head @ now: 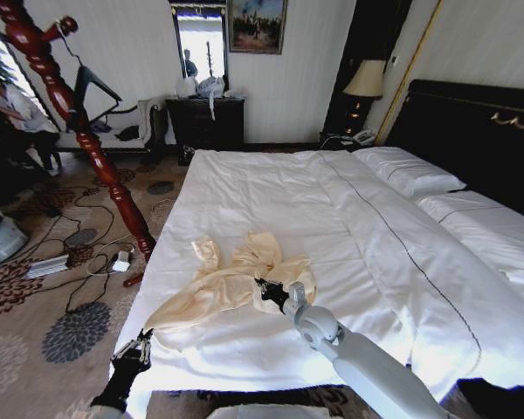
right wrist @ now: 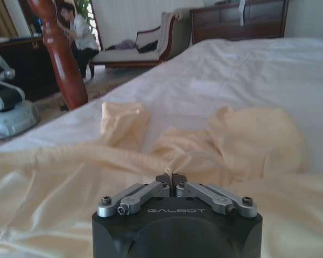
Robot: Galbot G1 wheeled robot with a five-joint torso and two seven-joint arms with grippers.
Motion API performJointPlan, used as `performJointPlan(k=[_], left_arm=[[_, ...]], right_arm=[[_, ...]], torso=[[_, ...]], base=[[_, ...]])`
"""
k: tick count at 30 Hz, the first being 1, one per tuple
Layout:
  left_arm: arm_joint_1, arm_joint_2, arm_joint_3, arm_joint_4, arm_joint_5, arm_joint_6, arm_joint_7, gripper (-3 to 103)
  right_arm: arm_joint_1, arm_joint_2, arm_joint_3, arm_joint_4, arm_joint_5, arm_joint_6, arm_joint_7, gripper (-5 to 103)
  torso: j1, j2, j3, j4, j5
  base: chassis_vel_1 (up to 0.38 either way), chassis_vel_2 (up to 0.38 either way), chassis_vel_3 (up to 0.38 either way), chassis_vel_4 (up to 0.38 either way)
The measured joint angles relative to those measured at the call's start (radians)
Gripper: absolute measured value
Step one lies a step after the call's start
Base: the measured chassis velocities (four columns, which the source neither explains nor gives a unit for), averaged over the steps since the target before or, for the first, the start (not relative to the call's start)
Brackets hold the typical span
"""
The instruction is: Pick up the clothes from the bed and hang them on the clothes hanger.
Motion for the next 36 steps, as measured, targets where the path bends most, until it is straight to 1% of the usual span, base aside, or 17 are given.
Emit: performJointPlan(k=[4,5,8,9,11,12,17,18,19,20,22,24,25,28,32,33,36], left_arm=[[-0.089,0.060,-0.045,-0.062,-0.101,0.076,-0.047,1],[-0.089,0.060,-0.045,-0.062,-0.101,0.076,-0.047,1],[-0.180,0.144,-0.068,-0.123,-0.216,0.163,-0.127,1],[-0.180,0.144,-0.068,-0.123,-0.216,0.163,-0.127,1],[-0.244,0.251,-0.080,-0.168,-0.296,0.222,-0.189,1],[-0.244,0.251,-0.080,-0.168,-0.296,0.222,-0.189,1],[-0.409,0.497,-0.091,-0.212,-0.480,0.335,-0.288,1],[-0.409,0.497,-0.091,-0.212,-0.480,0.335,-0.288,1],[-0.474,0.562,-0.094,-0.207,-0.542,0.361,-0.314,1],[-0.507,0.600,-0.096,-0.196,-0.577,0.369,-0.326,1],[-0.524,0.621,-0.097,-0.189,-0.593,0.372,-0.329,1],[-0.631,0.722,-0.083,-0.121,-0.679,0.375,-0.340,1],[-0.662,0.740,-0.070,-0.097,-0.698,0.376,-0.341,1],[-0.689,0.750,-0.052,-0.053,-0.704,0.375,-0.335,1],[-0.731,0.676,0.024,0.065,-0.654,0.367,-0.324,1],[-0.731,0.676,0.024,0.065,-0.654,0.367,-0.324,1],[-0.868,0.658,0.148,0.125,-0.663,0.376,-0.328,1]], right_arm=[[0.001,-0.033,0.120,0.081,0.074,0.003,0.010,1],[0.001,-0.033,0.120,0.081,0.074,0.003,0.010,1],[-0.010,-0.068,0.222,0.153,0.114,0.004,0.012,1],[-0.010,-0.068,0.222,0.153,0.114,0.004,0.012,1],[-0.029,-0.104,0.288,0.222,0.151,0.004,0.022,1],[-0.029,-0.104,0.288,0.222,0.151,0.004,0.022,1],[-0.074,-0.169,0.446,0.335,0.229,-0.011,0.066,1],[-0.074,-0.169,0.446,0.335,0.229,-0.011,0.066,1],[-0.084,-0.201,0.506,0.352,0.243,-0.011,0.072,1],[-0.091,-0.221,0.530,0.356,0.247,-0.009,0.075,1],[-0.094,-0.231,0.542,0.357,0.249,-0.007,0.076,1],[-0.100,-0.292,0.608,0.357,0.276,0.011,0.102,1],[-0.094,-0.303,0.616,0.349,0.285,0.015,0.112,1],[-0.058,-0.307,0.607,0.321,0.297,0.021,0.123,1],[0.088,-0.243,0.508,0.196,0.312,0.024,0.136,1],[0.088,-0.243,0.508,0.196,0.312,0.024,0.136,1],[0.192,-0.210,0.456,0.113,0.316,0.027,0.145,1]], torso=[[0.000,0.000,0.000,-0.0003,-0.0001],[0.000,0.000,0.000,-0.0003,-0.0001],[0.000,0.000,0.000,0.0002,-0.0002],[0.000,0.000,0.000,0.0002,-0.0002],[0.000,0.000,0.000,-0.0003,0.0000],[0.000,0.000,0.000,-0.0003,0.0000],[0.000,0.000,0.000,-0.0004,0.0000],[0.000,0.000,0.000,-0.0004,0.0000],[0.000,0.000,0.000,-0.0006,0.0000],[0.000,0.000,0.000,-0.0004,-0.0002],[0.000,0.000,0.000,-0.0004,0.0000],[0.000,0.000,0.000,-0.0005,0.0002],[0.000,0.000,0.000,-0.0007,-0.0001],[0.000,0.000,0.000,-0.0006,0.0001],[0.000,0.000,0.000,0.0008,-0.0006],[0.000,0.000,0.000,0.0008,-0.0006],[0.000,0.000,0.000,0.0008,-0.0007]], base=[[0.000,0.000,0.000,0.000],[0.000,0.000,0.000,0.000],[0.000,0.000,0.000,0.000],[0.000,0.000,0.000,0.000],[0.000,0.000,0.000,0.000],[0.000,0.000,0.000,0.000],[0.000,0.000,0.000,0.000],[0.000,0.000,0.000,0.000],[0.000,0.000,0.000,0.000],[0.000,0.000,0.000,0.000],[0.000,0.000,0.000,0.000],[0.000,0.000,0.000,0.000],[0.000,0.000,0.000,0.000],[0.000,0.000,0.000,0.000],[0.000,0.000,0.000,0.000],[0.000,0.000,0.000,0.000],[0.000,0.000,0.000,0.000]])
